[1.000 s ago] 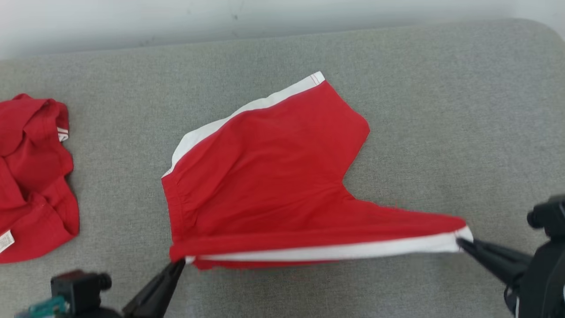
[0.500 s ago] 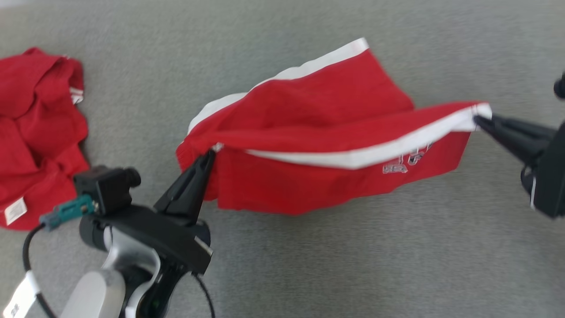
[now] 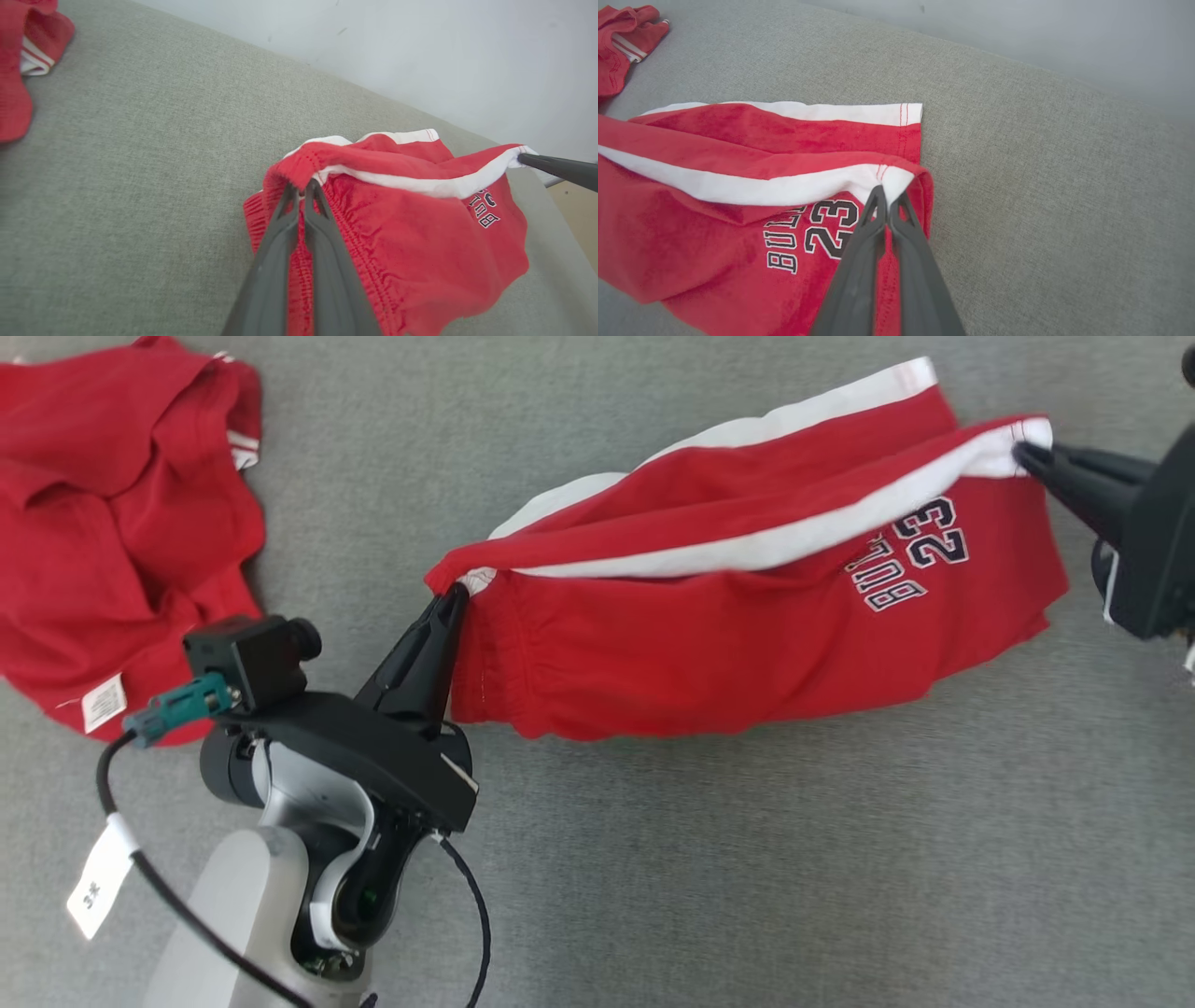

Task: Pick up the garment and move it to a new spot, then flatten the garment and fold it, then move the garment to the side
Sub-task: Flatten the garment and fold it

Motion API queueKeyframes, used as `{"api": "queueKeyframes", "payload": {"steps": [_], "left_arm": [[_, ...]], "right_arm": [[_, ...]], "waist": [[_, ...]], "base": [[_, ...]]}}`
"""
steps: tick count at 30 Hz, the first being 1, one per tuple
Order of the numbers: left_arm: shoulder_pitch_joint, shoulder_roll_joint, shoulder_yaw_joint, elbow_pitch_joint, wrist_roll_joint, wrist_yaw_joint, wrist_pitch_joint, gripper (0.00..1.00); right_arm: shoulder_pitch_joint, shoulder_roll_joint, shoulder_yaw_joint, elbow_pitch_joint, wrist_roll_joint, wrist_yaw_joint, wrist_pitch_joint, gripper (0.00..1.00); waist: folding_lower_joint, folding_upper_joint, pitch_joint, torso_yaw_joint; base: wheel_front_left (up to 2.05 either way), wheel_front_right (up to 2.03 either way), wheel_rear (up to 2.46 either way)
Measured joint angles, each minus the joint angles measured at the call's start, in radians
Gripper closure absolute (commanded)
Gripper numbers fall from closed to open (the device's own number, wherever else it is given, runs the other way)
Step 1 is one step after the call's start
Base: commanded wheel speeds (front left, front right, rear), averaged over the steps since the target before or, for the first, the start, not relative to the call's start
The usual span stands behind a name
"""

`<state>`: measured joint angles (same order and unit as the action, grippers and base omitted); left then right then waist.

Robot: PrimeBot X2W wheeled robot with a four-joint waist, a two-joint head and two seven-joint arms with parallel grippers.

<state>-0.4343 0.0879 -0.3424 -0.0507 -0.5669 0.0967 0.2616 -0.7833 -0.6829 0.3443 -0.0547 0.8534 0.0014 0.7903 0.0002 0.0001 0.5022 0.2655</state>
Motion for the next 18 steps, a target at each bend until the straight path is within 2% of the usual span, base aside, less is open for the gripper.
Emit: {"api": "queueKeyframes", "payload": {"steps": [5, 9, 10, 11, 12, 13, 14, 15, 16, 18], "left_arm": [[-0.024, -0.008, -0.006, 0.053, 0.003, 0.000, -0.019, 1.00], [-0.035, -0.016, -0.017, 0.079, 0.003, 0.000, -0.034, 1.00], [-0.042, -0.017, -0.018, 0.083, 0.003, 0.000, -0.037, 1.00], [-0.048, -0.018, -0.018, 0.089, 0.004, 0.000, -0.044, 1.00], [-0.053, -0.018, -0.019, 0.094, 0.005, -0.001, -0.049, 1.00], [-0.059, -0.020, -0.019, 0.099, 0.005, -0.001, -0.054, 1.00], [-0.065, -0.021, -0.021, 0.104, 0.005, -0.003, -0.058, 1.00], [-0.069, -0.022, -0.023, 0.111, 0.005, -0.009, -0.062, 1.00], [-0.073, -0.024, -0.025, 0.119, 0.005, -0.010, -0.070, 1.00], [-0.080, -0.025, -0.028, 0.135, 0.008, -0.011, -0.072, 1.00]], "right_arm": [[-0.034, 0.027, 0.034, 0.091, -0.028, 0.016, -0.013, 1.00], [-0.054, 0.063, 0.032, 0.142, -0.037, 0.016, -0.046, 1.00], [-0.063, 0.071, 0.032, 0.154, -0.038, 0.016, -0.054, 0.79], [-0.072, 0.076, 0.032, 0.165, -0.041, 0.016, -0.063, 0.27], [-0.080, 0.080, 0.031, 0.176, -0.047, 0.016, -0.073, 0.09], [-0.087, 0.083, 0.029, 0.188, -0.050, 0.016, -0.081, 0.00], [-0.092, 0.086, 0.029, 0.198, -0.052, 0.016, -0.089, 0.36], [-0.096, 0.091, 0.028, 0.211, -0.056, 0.017, -0.101, 0.81], [-0.101, 0.096, 0.028, 0.228, -0.058, 0.020, -0.111, 0.97], [-0.104, 0.104, 0.030, 0.254, -0.065, 0.025, -0.124, 1.00]], "waist": [[-0.0001, 0.0000, 0.021, 0.025], [-0.0001, 0.0000, 0.026, 0.032], [-0.0001, 0.0000, 0.026, 0.032], [-0.0001, 0.0000, 0.026, 0.031], [-0.0001, 0.0000, 0.025, 0.031], [-0.0001, 0.0000, 0.025, 0.031], [-0.0001, 0.0000, 0.024, 0.030], [-0.0001, 0.0000, 0.023, 0.030], [-0.0001, 0.0000, 0.021, 0.030], [-0.0002, 0.0000, 0.015, 0.029]], "base": [[0.00, 0.00, 0.00], [0.00, 0.00, 0.00], [0.00, 0.00, 0.00], [0.00, 0.00, 0.00], [0.00, 0.00, 0.00], [0.00, 0.00, 0.00], [0.00, 0.00, 0.00], [0.00, 0.00, 0.00], [0.00, 0.00, 0.00], [0.00, 0.00, 0.00]]}}
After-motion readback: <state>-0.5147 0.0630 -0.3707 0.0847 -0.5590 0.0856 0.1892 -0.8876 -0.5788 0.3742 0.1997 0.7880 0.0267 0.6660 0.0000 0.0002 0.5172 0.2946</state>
